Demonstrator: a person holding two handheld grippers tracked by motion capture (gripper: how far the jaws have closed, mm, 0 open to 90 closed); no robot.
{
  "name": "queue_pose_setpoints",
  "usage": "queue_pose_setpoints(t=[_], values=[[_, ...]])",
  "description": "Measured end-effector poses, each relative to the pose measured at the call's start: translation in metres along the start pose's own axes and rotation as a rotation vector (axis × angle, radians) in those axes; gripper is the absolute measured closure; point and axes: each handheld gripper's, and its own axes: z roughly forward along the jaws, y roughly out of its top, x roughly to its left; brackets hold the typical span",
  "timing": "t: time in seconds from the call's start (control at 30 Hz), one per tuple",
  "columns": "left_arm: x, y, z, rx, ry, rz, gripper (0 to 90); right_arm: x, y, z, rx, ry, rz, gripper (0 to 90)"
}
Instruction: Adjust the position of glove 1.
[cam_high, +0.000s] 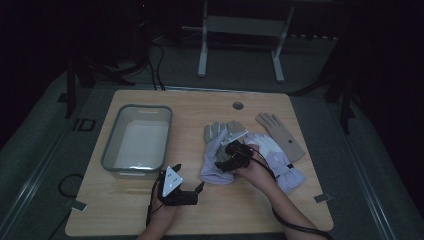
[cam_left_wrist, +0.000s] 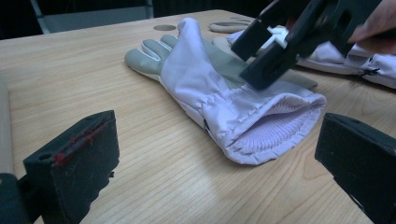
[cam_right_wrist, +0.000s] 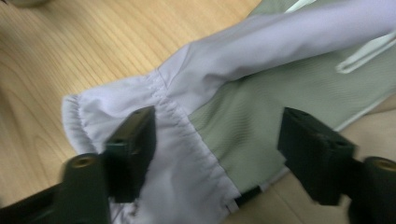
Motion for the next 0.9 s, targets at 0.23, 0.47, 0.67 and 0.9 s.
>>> queue_pose_setpoints(t=[0.23, 0.47, 0.67, 0.9], values=[[0.0, 0.0, 0.0, 0.0, -0.002, -0.006, 0.1, -0.009, -0.002, -0.025, -0.041, 0.01, 0.008, 34.8], [0.0, 0.0, 0.0, 0.0, 0.0, 0.003, 0.0, -0.026, -0.011, -0.053, -0.072, -0.006, 0.009, 37.0], [0.0, 0.0, 0.0, 0.0, -0.002, -0.001, 0.1, -0.047, -0.027, -0.077, -0.097, -0.051, 0.037, 39.7], [0.0, 0.0, 0.0, 0.005, 0.005, 0.001, 0.0, -0.073, -0.051, -0.1, -0.109, -0.094, 0.044, 43.1]])
